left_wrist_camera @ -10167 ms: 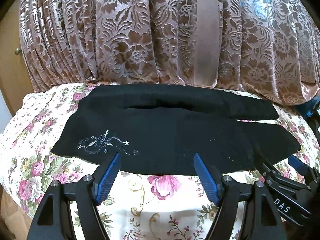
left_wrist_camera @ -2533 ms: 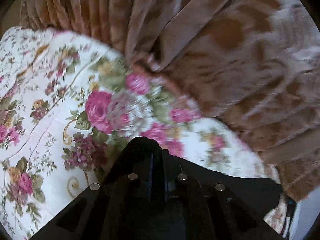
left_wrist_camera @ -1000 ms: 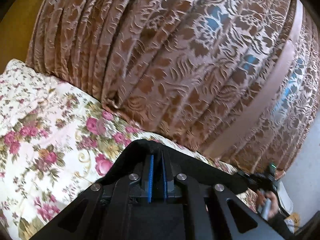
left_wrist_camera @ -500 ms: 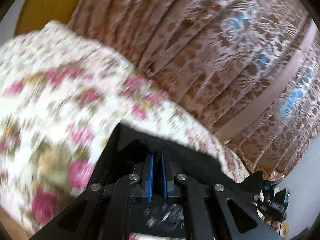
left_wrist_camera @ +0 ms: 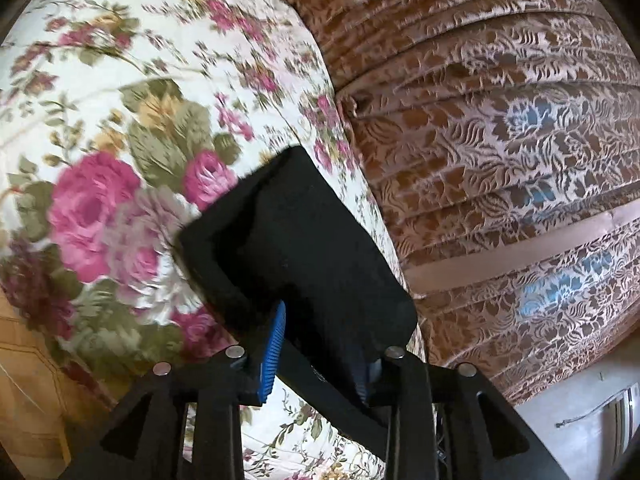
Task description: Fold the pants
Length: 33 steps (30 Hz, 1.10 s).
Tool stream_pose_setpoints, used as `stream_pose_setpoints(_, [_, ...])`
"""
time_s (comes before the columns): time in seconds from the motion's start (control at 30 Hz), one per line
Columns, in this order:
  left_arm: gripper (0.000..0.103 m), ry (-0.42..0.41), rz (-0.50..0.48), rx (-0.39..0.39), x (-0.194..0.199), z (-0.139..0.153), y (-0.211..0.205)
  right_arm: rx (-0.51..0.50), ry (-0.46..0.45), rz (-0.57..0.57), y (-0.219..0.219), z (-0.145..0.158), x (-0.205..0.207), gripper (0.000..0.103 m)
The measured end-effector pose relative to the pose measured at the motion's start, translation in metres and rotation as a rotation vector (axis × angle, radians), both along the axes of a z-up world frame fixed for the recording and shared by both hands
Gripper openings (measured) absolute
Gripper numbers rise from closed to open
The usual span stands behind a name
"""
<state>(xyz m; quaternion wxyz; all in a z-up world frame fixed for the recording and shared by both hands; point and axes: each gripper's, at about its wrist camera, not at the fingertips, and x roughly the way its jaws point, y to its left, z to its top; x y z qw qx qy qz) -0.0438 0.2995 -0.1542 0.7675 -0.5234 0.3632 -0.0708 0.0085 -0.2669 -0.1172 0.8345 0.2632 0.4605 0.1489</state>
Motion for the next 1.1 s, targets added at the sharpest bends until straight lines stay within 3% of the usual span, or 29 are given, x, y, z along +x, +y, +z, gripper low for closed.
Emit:
stream_pose_setpoints(0.1, [0.032, 0.051, -0.023, -0.012, 0.020, -0.001, -0.007, 0.016, 0.002, -0.010, -0.001, -0.005, 0.004, 0.007])
stream_pose_setpoints(0.17, [0.031, 0.095, 0.008, 0.031, 0.032, -0.005, -0.009, 0.021, -0.004, -0.009, -0.003, -0.007, 0.002, 0.007])
stream_pose_setpoints(0.23, [0.012, 0.098, 0.001, 0.043, 0.039, -0.005, -0.011, 0.021, -0.009, -0.005, -0.004, -0.008, 0.003, 0.007])
stream_pose_setpoints(0.43, [0.006, 0.016, -0.031, 0.104, 0.042, 0.021, -0.011, 0.018, -0.091, 0.020, -0.003, 0.019, -0.007, 0.006])
stream_pose_setpoints(0.6, [0.006, 0.025, -0.052, 0.130, 0.040, 0.020, -0.008, 0.008, -0.128, 0.043, -0.002, 0.039, -0.021, 0.006])
stream_pose_setpoints(0.8, [0.006, 0.050, -0.063, 0.169, 0.038, 0.008, -0.013, 0.151, 0.014, -0.031, -0.022, -0.005, -0.019, 0.017])
stream_pose_setpoints(0.87, [0.006, 0.055, -0.063, 0.157, 0.038, 0.006, -0.013, 0.154, 0.026, -0.051, -0.028, -0.015, -0.020, 0.017])
stream_pose_setpoints(1.1, [0.006, 0.060, -0.068, 0.173, 0.038, 0.006, -0.014, 0.306, 0.051, -0.152, -0.044, -0.032, -0.016, 0.023])
